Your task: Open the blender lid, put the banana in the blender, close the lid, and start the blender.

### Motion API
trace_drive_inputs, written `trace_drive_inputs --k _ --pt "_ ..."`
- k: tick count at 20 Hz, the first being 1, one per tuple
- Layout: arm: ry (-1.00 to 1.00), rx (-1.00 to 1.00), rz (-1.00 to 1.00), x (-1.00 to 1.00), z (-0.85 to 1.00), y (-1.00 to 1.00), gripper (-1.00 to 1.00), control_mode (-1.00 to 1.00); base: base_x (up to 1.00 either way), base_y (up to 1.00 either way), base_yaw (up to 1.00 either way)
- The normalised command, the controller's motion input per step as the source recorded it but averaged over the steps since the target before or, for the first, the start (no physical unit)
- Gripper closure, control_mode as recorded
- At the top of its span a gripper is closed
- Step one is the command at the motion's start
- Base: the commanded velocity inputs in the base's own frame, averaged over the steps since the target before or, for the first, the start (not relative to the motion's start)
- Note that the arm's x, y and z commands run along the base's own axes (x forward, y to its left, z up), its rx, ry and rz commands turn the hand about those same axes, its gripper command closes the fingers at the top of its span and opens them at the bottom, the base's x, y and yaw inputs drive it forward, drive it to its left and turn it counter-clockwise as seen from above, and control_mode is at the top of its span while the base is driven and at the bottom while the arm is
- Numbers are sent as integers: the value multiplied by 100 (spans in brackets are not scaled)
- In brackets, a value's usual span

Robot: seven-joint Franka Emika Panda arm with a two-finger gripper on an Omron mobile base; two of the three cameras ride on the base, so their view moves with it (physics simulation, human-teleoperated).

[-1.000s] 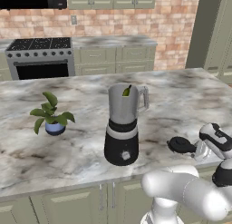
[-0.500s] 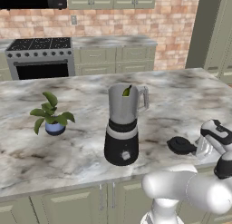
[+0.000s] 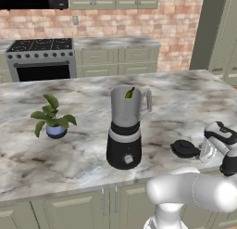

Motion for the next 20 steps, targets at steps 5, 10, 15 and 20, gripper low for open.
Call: trace_drive_inputs --k 5,10,15,20 --pt "4 -4 3 -10 -35 64 100 -100 0 0 0" --pt "6 -4 8 -23 -23 36 100 -100 0 0 0" --pt "-3 1 2 -13 22 15 100 -100 0 0 0" --pt "-11 3 7 -13 86 28 100 -100 0 0 0"
